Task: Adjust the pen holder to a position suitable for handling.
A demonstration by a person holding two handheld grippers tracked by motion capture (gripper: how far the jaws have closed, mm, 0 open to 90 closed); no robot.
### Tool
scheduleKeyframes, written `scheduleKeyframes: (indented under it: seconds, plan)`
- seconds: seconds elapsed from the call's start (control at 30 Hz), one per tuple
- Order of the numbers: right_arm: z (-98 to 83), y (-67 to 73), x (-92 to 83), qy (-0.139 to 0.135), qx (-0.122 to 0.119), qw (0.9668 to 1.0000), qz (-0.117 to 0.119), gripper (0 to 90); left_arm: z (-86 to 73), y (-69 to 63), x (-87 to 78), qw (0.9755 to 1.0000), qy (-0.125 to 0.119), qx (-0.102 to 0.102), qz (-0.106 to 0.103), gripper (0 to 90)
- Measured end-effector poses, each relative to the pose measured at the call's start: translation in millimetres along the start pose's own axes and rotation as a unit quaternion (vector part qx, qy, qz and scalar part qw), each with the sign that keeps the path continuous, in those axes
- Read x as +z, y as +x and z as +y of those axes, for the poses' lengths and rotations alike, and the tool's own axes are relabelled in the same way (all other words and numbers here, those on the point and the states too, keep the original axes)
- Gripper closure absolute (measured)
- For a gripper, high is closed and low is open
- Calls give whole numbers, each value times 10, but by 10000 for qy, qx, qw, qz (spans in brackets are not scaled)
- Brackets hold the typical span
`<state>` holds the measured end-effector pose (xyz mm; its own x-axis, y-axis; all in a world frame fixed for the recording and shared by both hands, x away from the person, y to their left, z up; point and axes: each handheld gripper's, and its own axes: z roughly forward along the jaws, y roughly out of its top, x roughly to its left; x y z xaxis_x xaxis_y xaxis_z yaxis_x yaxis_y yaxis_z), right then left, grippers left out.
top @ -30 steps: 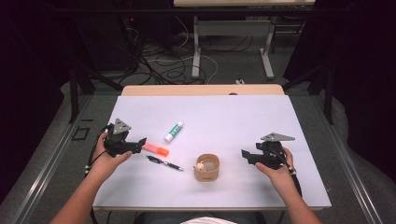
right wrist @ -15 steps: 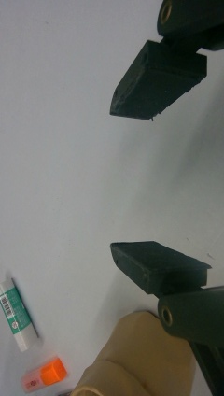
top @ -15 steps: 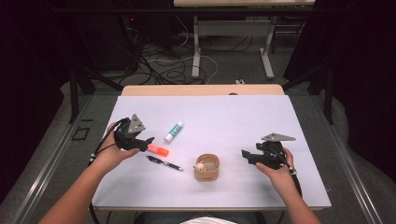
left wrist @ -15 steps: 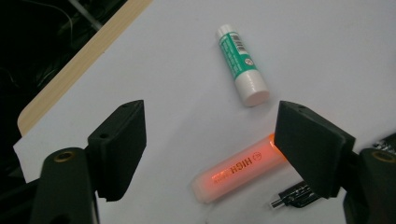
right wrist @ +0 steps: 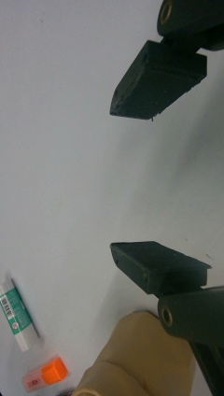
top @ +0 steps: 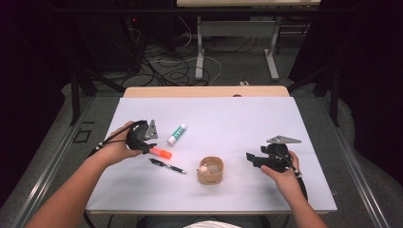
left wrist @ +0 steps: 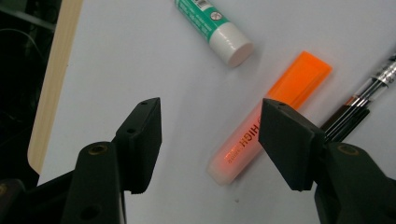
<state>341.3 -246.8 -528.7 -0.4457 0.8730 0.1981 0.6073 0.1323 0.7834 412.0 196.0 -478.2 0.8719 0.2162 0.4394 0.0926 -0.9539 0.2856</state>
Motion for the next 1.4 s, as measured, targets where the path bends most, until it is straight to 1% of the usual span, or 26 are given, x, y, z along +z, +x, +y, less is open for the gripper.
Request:
scheduleKeyframes:
  seconds: [0.03, 0.07, 0.13, 0.23, 0.3, 0.33, 0.37, 0.4, 0.47, 0.5, 0.53, 0.63, 0.73, 0.77, 0.83, 0.87, 0.9, 0.93, 0.97, 1.0, 1.07, 1.2, 1.27, 1.3, 1.33, 1.4]
  plan:
    - [-1, 0, 1, 3, -12, 10000, -9, 277, 5, 2, 15, 10000, 8, 87, -12, 397]
    - [0, 1, 0, 12, -26, 10000, -15, 276, 10, 8, 30, 9998, 31, 157, -83, 397]
    - [1, -3, 2, -11, -62, 10000, -36, 252, 17, 4, 59, 9994, 97, 307, -136, 404]
    - [7, -11, 2, -47, -94, 9999, -88, 202, 25, -8, 116, 9979, 246, 574, -166, 411]
    - [9, -15, 3, -79, -78, 9999, -97, 184, 19, -26, 170, 9968, 312, 707, -221, 420]
    - [9, -17, 2, -87, -85, 9999, -106, 181, 18, -34, 195, 9957, 407, 789, -263, 424]
    - [9, -14, 0, -86, -68, 9999, -121, 170, 12, -49, 228, 9950, 489, 820, -283, 439]
    - [9, -13, -2, -85, -65, 9998, -148, 161, 8, -59, 258, 9937, 565, 930, -280, 443]
    - [9, -12, -3, -94, -91, 9998, -179, 159, 0, -75, 311, 9915, 671, 1084, -277, 458]
    - [10, -11, -2, -95, -100, 9997, -185, 155, -6, -84, 330, 9913, 686, 1087, -268, 458]
    - [10, -8, -1, -94, -107, 9997, -198, 153, -9, -82, 345, 9906, 710, 1133, -273, 464]
    - [10, -5, 5, -75, -152, 9996, -229, 149, -30, -82, 374, 9907, 725, 1119, -263, 475]
    - [12, 0, 8, -60, -176, 9995, -249, 148, -54, -77, 385, 9894, 739, 1229, -226, 484]
    - [11, 5, 9, -48, -150, 9996, -228, 148, -60, -71, 387, 9885, 771, 1280, -214, 491]
    - [9, 10, 10, -33, -157, 9996, -233, 148, -82, -75, 389, 9884, 788, 1263, -291, 502]
    - [9, 9, 11, -29, -169, 9996, -228, 148, -94, -75, 387, 9890, 778, 1219, -301, 510]
    - [7, 11, 13, -23, -160, 9996, -224, 149, -103, -75, 384, 9888, 796, 1218, -320, 519]
    - [5, 11, 16, -21, -167, 9996, -224, 149, -109, -71, 381, 9882, 781, 1278, -319, 527]
    - [4, 6, 19, -24, -208, 9995, -234, 149, -121, -75, 384, 9886, 759, 1253, -336, 535]
    - [3, 8, 21, -16, -192, 9996, -225, 150, -130, -77, 383, 9888, 736, 1262, -320, 538]
    - [1, 9, 25, -6, -176, 9996, -224, 151, -137, -71, 379, 9879, 749, 1319, -309, 541]
    - [-2, 11, 29, 20, -188, 9996, -210, 153, -157, -68, 381, 9878, 736, 1314, -393, 550]
    - [-4, 14, 32, 30, -176, 9997, -193, 153, -161, -58, 380, 9874, 740, 1349, -373, 554]
    - [-6, 1, 37, 11, -266, 9994, -198, 154, -164, -55, 382, 9873, 729, 1357, -390, 561]
    - [-6, 1, 37, 15, -267, 9995, -193, 154, -163, -52, 381, 9864, 718, 1424, -394, 570]
    - [-6, 1, 38, 18, -262, 9995, -192, 154, -169, -60, 380, 9858, 734, 1449, -419, 581]
